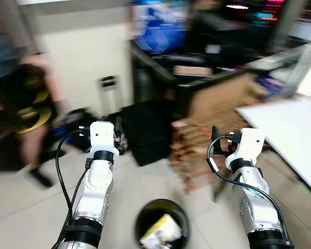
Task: Picking trash to rubbish bin
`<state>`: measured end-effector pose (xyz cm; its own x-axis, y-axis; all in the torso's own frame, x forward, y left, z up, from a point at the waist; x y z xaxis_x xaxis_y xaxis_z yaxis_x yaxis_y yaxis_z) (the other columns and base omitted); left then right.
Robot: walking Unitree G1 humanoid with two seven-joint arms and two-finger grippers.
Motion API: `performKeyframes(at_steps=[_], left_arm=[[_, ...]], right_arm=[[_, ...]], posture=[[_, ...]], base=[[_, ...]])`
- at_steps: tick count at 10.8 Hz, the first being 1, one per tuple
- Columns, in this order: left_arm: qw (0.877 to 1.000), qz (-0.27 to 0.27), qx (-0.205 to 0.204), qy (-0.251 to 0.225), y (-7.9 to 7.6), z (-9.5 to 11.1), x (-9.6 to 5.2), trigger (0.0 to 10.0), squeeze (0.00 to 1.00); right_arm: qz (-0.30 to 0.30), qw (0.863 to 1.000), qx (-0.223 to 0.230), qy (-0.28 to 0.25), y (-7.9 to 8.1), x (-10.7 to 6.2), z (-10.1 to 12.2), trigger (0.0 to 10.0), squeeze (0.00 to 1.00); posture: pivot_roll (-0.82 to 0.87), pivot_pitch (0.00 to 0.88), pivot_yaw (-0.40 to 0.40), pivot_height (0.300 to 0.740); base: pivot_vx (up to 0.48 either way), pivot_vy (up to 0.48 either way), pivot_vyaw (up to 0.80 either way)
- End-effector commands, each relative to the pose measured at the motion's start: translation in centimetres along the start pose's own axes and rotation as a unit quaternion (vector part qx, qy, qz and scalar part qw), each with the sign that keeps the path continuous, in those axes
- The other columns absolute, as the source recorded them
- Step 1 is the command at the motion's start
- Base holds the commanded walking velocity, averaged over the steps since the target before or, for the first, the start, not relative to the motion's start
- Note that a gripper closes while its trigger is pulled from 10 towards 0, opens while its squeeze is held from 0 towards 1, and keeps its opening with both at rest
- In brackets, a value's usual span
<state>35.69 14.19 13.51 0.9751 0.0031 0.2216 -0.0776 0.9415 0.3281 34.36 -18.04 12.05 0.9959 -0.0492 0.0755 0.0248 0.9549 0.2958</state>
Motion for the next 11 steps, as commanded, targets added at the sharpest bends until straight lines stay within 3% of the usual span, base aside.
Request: performKeyframes(at_steps=[1,11], left_arm=[[1.0,0.002,0.003,0.0,0.0,0.2,0.1,10.0,0.0],[1.0,0.007,0.006,0.008,-0.2,0.0,-0.3,10.0,0.0]], right_arm=[[0.003,1.0,-0.003,0.003,0.1,0.1,0.1,10.0,0.0],[0.028,0.999,-0.007,0.027,1.2,0.0,-0.7,10.0,0.0]], posture=[[-0.08,0.023,0.047,0.74],[-0.07,0.072,0.035,0.74]], base=[[0.0,0.0,0.0],[0.0,0.0,0.0]])
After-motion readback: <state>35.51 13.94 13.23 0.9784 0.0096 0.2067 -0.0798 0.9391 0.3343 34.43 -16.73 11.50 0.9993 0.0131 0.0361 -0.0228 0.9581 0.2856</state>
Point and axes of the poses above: a point about 5 cm out from each wrist's last joint towards the gripper, its own x axis pointing out of the wrist towards the gripper, its own z axis along the axis of the wrist's last joint, y = z × x, the point moved 3 cm from there along x, pointing out of the wrist towards the gripper, and after that the axes turned 14 degrees about x, right-handed, at the moved point
